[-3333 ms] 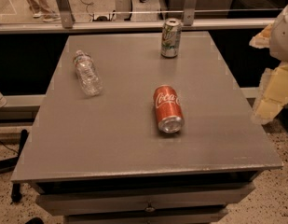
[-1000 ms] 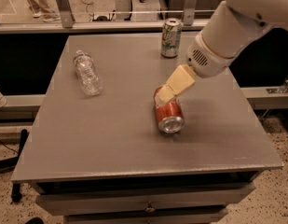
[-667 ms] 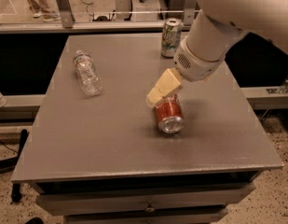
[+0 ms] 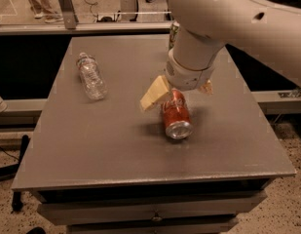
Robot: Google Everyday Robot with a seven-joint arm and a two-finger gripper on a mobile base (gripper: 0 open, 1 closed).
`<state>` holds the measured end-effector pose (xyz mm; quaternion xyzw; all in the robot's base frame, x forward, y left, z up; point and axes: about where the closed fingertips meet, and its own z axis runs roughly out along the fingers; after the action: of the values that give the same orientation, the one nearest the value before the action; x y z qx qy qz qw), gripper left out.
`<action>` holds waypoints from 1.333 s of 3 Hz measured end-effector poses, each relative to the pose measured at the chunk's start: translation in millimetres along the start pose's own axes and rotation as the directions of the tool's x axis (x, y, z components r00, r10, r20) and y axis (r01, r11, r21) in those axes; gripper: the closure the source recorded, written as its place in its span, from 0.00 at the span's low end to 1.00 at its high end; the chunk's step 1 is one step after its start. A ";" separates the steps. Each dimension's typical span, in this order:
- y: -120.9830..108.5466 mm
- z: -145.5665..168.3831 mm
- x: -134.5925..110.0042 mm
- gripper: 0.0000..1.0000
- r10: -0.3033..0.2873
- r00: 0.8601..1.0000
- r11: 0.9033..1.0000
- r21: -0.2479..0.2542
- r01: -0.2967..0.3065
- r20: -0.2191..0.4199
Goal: Place coke can upright
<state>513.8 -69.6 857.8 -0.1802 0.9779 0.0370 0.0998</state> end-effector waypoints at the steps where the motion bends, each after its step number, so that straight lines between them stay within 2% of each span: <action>1: 7.8 7.4 1.2 0.00 0.066 0.997 0.997 0.043 -0.065 -0.025; 2: 15.4 14.0 4.3 0.16 0.093 0.995 0.993 0.075 -0.090 -0.034; 3: 19.5 19.0 7.0 0.39 0.100 0.994 0.991 0.088 -0.096 -0.033; 4: 14.9 12.3 1.4 0.62 0.064 0.998 0.995 0.078 -0.066 0.031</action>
Offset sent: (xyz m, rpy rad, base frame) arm -0.0119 0.0234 -0.0236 -0.0973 0.0242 -0.1395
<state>509.4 -54.8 846.1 -0.1439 0.9824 0.0041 0.1195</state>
